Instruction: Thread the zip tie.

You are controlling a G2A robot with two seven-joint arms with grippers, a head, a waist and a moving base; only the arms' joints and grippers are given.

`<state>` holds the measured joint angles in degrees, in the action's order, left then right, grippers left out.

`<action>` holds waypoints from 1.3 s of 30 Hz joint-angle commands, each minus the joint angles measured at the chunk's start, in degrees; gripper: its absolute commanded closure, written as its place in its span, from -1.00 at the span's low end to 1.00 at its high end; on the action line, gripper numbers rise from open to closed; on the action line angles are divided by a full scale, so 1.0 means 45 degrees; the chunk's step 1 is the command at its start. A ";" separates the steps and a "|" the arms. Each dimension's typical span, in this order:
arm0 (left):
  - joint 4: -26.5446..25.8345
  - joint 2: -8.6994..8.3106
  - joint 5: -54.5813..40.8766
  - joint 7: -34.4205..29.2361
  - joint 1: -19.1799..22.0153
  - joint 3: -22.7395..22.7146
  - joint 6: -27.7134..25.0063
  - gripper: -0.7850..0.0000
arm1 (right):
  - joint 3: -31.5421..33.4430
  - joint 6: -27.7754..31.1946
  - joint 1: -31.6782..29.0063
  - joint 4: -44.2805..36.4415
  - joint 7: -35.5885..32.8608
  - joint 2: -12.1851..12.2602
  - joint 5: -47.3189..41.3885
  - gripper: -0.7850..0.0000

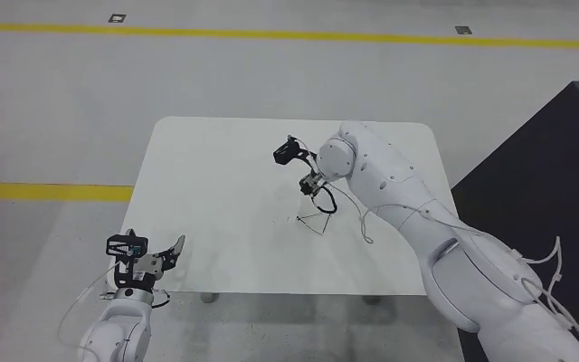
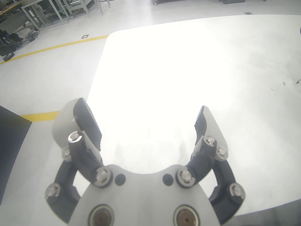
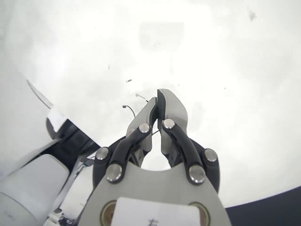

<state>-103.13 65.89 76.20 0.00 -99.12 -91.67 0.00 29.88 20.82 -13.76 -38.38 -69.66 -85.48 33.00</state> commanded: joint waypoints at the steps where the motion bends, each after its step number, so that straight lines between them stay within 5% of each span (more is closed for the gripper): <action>1: 0.0000 0.0000 0.0000 0.0000 0.0000 0.0000 0.0000 -1.00 | 0.0154 0.0625 -0.0280 -0.0806 -0.0737 0.0178 -0.0256 1.00; 9: 0.0000 0.0000 0.0000 0.0000 0.0000 0.0000 0.0000 -1.00 | 0.0859 0.1491 -0.1198 -0.2779 -0.1582 0.1184 -0.2810 1.00; 28: 0.0000 0.0000 0.0000 0.0000 0.0000 0.0000 0.0000 -1.00 | 0.0870 0.1519 -0.1352 -0.2866 -0.1418 0.1200 -0.2846 1.00; 39: 0.0000 0.0000 0.0000 0.0000 0.0000 0.0000 0.0000 -1.00 | 0.0631 0.1119 -0.1251 -0.3217 -0.1952 0.2062 -0.4945 1.00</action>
<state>-103.13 65.89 76.20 0.00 -99.12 -91.67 0.00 33.23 26.21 -19.69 -52.98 -78.08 -76.64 11.54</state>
